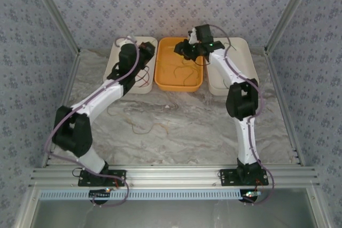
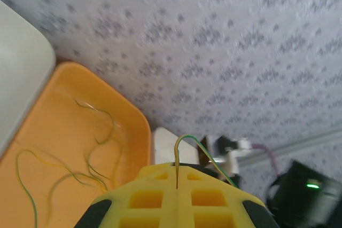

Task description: Untangle the cables

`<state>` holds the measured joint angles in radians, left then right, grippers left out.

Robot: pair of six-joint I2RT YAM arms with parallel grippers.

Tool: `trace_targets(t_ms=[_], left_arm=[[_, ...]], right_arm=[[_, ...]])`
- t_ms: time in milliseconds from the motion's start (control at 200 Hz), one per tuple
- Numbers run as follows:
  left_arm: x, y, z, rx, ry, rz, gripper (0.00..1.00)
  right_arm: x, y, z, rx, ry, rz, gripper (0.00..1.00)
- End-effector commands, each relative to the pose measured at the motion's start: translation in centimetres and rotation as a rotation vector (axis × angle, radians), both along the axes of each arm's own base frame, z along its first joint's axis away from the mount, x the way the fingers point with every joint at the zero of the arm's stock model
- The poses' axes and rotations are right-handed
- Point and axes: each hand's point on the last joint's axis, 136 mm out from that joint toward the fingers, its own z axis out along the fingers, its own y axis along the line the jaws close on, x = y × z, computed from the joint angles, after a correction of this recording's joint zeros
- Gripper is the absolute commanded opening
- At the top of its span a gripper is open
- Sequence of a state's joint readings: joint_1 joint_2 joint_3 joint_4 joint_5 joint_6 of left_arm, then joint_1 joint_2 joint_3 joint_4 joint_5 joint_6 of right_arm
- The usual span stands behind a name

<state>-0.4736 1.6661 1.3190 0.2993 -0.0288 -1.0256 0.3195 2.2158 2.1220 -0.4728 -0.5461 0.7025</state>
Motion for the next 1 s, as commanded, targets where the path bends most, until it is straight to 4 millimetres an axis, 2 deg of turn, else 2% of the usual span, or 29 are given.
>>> trace_targets(t_ms=[0, 145, 315, 510, 560, 580, 670, 680, 715, 779, 819, 889, 934, 974, 984, 994], left_arm=[[0.5, -3.6, -0.9, 0.063, 0.026, -0.105, 0.0], [2.9, -5.5, -2.2, 0.106, 0.037, -0.095, 0.0], [5.6, -7.2, -6.5, 0.158, 0.081, -0.1, 0.0], [7.4, -8.1, -13.4, 0.244, 0.233, -0.081, 0.0], [7.9, -8.2, -14.2, 0.248, 0.248, -0.073, 0.0], [8.1, -8.3, -14.6, 0.249, 0.252, -0.071, 0.0], [9.0, -8.7, -15.6, 0.267, 0.285, -0.067, 0.0], [9.0, -8.7, -16.0, 0.274, 0.295, -0.069, 0.02], [9.6, -9.0, -15.4, 0.275, 0.295, -0.073, 0.14], [9.7, -9.4, -15.5, 0.284, 0.326, -0.092, 0.49], [9.6, -9.4, -14.9, 0.291, 0.327, -0.094, 0.64], [8.9, -9.2, -12.6, 0.309, 0.282, -0.076, 0.81], [8.3, -8.7, -10.6, 0.317, 0.235, -0.055, 0.88], [7.6, -8.0, -8.9, 0.32, 0.209, -0.032, 0.91], [7.4, -7.8, -8.7, 0.321, 0.206, -0.025, 0.97], [7.3, -7.6, -8.1, 0.318, 0.198, -0.019, 0.99]], right_arm=[[-1.7, -4.0, 8.2, -0.041, -0.204, -0.096, 0.28], [-5.4, -8.6, 8.7, -0.105, -0.221, -0.206, 0.29], [-11.2, -11.9, 9.3, -0.118, -0.262, -0.267, 0.29], [-17.5, -12.5, 9.6, -0.106, -0.298, -0.266, 0.3], [-18.9, -12.2, 10.3, -0.103, -0.324, -0.255, 0.3], [-19.5, -12.0, 9.0, -0.118, -0.301, -0.245, 0.3], [-21.5, -11.7, 8.7, -0.133, -0.3, -0.228, 0.3], [-21.7, -11.7, 8.7, -0.134, -0.301, -0.227, 0.3], [-22.4, -11.6, 8.6, -0.135, -0.303, -0.221, 0.3], [-23.3, -11.6, 8.5, -0.145, -0.304, -0.221, 0.31], [-23.7, -11.6, 8.3, -0.151, -0.301, -0.219, 0.31], [-24.2, -11.6, 7.8, -0.16, -0.298, -0.216, 0.31], [-24.5, -11.7, 7.5, -0.183, -0.313, -0.203, 0.32], [-24.7, -11.7, 7.1, -0.194, -0.313, -0.2, 0.32], [-24.7, -11.7, 6.9, -0.197, -0.312, -0.202, 0.32], [-24.7, -11.8, 6.8, -0.2, -0.311, -0.202, 0.32]])
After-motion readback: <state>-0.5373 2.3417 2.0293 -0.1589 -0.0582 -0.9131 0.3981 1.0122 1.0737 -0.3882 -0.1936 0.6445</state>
